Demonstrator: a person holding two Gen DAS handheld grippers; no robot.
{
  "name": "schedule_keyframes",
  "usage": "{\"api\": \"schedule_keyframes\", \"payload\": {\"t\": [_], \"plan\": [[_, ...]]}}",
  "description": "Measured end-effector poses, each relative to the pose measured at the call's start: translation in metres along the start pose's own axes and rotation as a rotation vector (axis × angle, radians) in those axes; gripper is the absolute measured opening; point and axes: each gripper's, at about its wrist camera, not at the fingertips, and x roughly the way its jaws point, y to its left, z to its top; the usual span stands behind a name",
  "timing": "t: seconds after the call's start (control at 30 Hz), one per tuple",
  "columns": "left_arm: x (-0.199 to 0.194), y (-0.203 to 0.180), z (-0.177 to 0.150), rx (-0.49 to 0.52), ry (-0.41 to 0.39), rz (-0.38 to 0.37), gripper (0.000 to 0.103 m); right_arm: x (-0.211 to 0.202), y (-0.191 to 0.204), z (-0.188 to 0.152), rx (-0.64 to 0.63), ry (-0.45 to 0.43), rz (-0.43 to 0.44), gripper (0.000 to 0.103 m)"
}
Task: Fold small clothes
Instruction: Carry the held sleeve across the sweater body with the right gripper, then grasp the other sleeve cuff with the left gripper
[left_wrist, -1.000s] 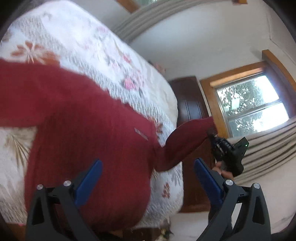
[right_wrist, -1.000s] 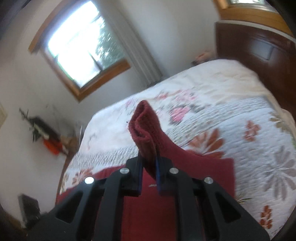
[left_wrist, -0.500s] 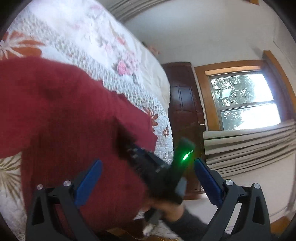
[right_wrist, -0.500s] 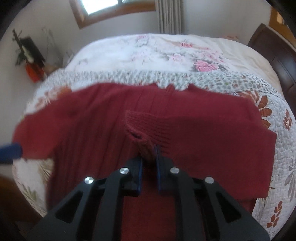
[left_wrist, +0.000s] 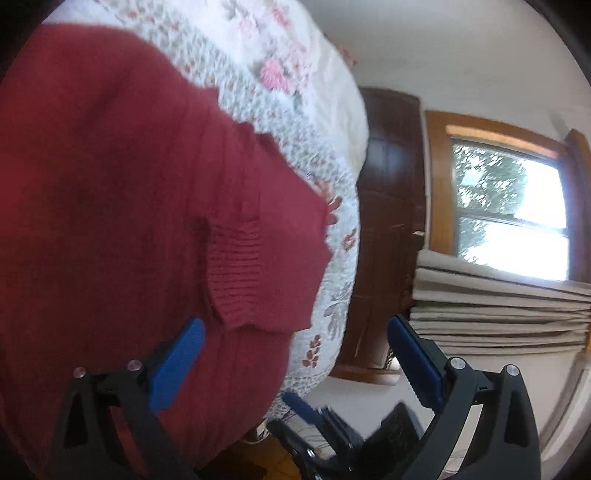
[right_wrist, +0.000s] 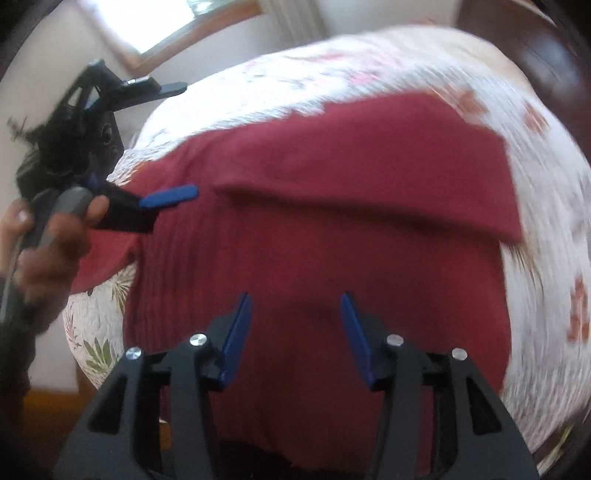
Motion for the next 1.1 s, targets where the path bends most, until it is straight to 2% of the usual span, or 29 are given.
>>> {"api": "schedule_keyframes", "payload": {"t": [0.07, 0.23, 0.27, 0.33, 0.37, 0.4, 0.47, 0.57, 0.67, 0.8, 0.87, 0.97, 1.1], "plan": [[0.014, 0.006, 0.005, -0.031, 0.032, 0.071, 0.099, -0.007, -0.015, -0.012, 0.059, 0.003, -0.012, 0.053], [0.034, 0.000, 0.011, -0.006, 0.033, 0.118, 0.099, -0.014, -0.039, -0.028, 0.225, 0.009, 0.044, 0.055], [0.035, -0.001, 0.011, 0.002, 0.028, 0.121, 0.096, -0.015, -0.041, -0.028, 0.249, 0.012, 0.063, 0.055], [0.036, -0.004, 0.011, 0.027, 0.022, 0.167, 0.068, -0.017, -0.038, -0.028, 0.283, 0.002, 0.106, 0.056], [0.035, -0.001, 0.011, 0.020, 0.039, 0.202, 0.047, -0.018, -0.035, -0.027, 0.282, 0.001, 0.114, 0.056], [0.038, 0.003, 0.013, 0.002, 0.048, 0.221, 0.031, -0.018, -0.029, -0.027, 0.271, 0.001, 0.127, 0.056], [0.033, 0.008, 0.015, -0.011, 0.038, 0.233, 0.010, -0.018, -0.020, -0.025, 0.247, 0.002, 0.141, 0.057], [0.028, 0.007, 0.016, 0.011, 0.010, 0.246, 0.006, -0.016, -0.009, -0.026, 0.218, 0.015, 0.153, 0.057], [0.013, -0.018, 0.012, 0.095, -0.034, 0.244, 0.006, -0.015, -0.003, -0.028, 0.204, 0.021, 0.162, 0.057], [-0.037, -0.077, 0.003, 0.276, -0.113, 0.208, 0.006, -0.021, -0.008, -0.025, 0.222, 0.004, 0.163, 0.058], [-0.063, -0.091, 0.002, 0.333, -0.160, 0.222, 0.006, -0.023, -0.009, -0.025, 0.226, -0.003, 0.162, 0.058], [-0.104, -0.076, 0.005, 0.352, -0.214, 0.269, 0.006, -0.021, -0.010, -0.028, 0.238, 0.001, 0.164, 0.058], [-0.125, -0.012, 0.015, 0.251, -0.220, 0.358, 0.006, -0.020, -0.010, -0.031, 0.235, 0.026, 0.173, 0.059]]}}
